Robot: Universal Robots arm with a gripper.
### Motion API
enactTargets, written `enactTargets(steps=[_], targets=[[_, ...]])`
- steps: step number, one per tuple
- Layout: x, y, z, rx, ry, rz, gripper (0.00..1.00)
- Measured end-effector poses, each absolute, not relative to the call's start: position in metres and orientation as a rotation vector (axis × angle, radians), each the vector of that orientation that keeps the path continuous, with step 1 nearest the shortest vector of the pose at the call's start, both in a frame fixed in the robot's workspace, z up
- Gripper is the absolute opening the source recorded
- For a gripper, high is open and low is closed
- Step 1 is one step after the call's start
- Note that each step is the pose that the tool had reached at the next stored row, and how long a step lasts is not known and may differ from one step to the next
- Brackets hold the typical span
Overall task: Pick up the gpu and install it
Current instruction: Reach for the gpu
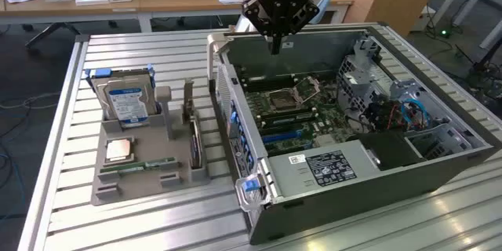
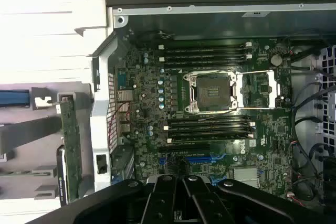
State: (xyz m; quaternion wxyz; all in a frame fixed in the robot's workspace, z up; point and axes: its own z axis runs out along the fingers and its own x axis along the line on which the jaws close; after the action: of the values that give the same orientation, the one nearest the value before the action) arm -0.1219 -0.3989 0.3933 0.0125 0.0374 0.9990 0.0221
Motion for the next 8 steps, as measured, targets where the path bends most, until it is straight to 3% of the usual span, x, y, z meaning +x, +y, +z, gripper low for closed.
enactTargets(steps=[8], targets=[[-0.1219, -0.3989, 0.3933, 0.117, 3.114, 0.069, 0.11]])
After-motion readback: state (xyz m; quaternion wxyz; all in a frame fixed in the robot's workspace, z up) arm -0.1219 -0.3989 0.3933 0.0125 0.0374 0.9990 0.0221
